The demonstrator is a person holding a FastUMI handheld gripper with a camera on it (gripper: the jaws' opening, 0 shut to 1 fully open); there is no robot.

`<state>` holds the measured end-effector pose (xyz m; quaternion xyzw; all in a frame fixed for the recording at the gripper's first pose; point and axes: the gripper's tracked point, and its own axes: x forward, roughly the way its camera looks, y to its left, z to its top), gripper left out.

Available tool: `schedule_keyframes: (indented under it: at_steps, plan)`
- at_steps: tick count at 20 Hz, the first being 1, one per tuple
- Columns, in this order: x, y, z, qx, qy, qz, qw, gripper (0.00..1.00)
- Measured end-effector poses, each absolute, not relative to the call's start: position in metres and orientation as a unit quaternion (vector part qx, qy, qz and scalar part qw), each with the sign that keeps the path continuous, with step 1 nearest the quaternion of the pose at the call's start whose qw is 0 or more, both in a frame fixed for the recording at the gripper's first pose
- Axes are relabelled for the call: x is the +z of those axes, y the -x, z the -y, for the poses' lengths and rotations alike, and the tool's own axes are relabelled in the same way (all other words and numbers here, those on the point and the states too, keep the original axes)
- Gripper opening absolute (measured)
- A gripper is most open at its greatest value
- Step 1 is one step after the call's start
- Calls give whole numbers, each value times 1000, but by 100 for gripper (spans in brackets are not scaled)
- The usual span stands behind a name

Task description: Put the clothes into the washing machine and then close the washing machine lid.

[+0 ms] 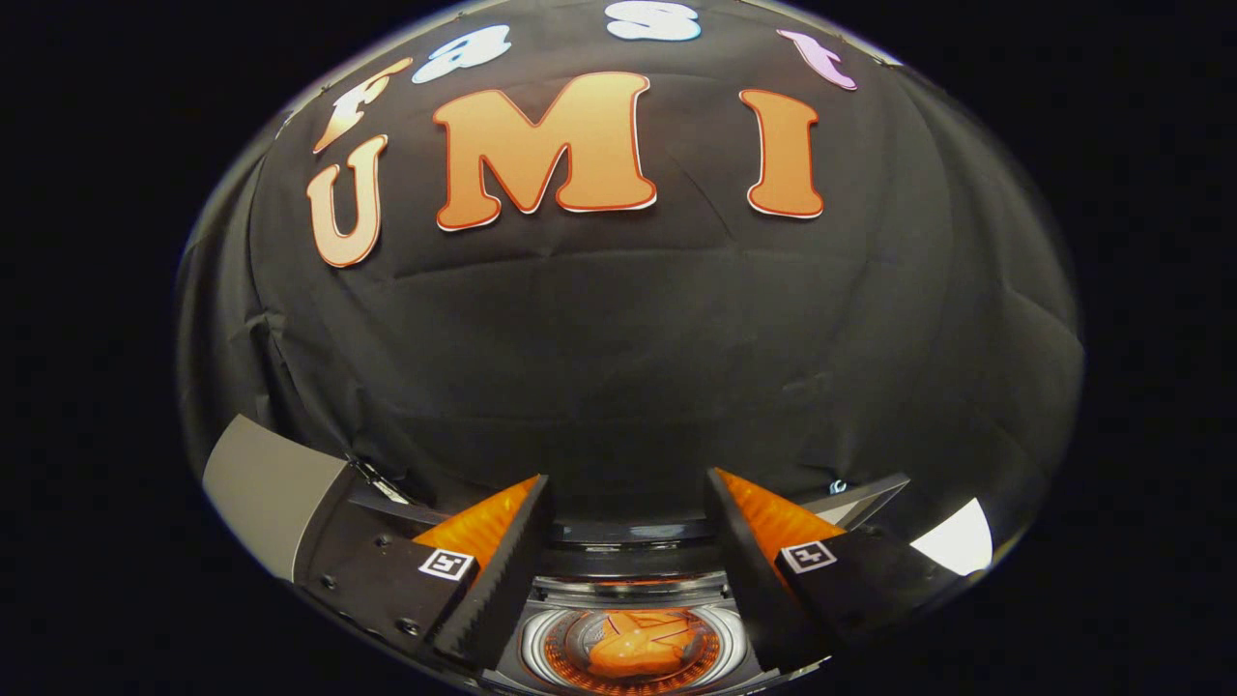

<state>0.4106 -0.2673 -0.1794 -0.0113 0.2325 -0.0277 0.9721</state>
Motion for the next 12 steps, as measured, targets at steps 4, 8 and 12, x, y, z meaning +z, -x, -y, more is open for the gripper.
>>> schedule_keyframes:
  at_steps: [4,8,12]
  plan:
    - [-180,-395,265,-31,13,-227,973,100]
    - [-183,-379,263,-33,15,-226,973,100]
    - [-186,-360,260,-33,19,-223,974,100]
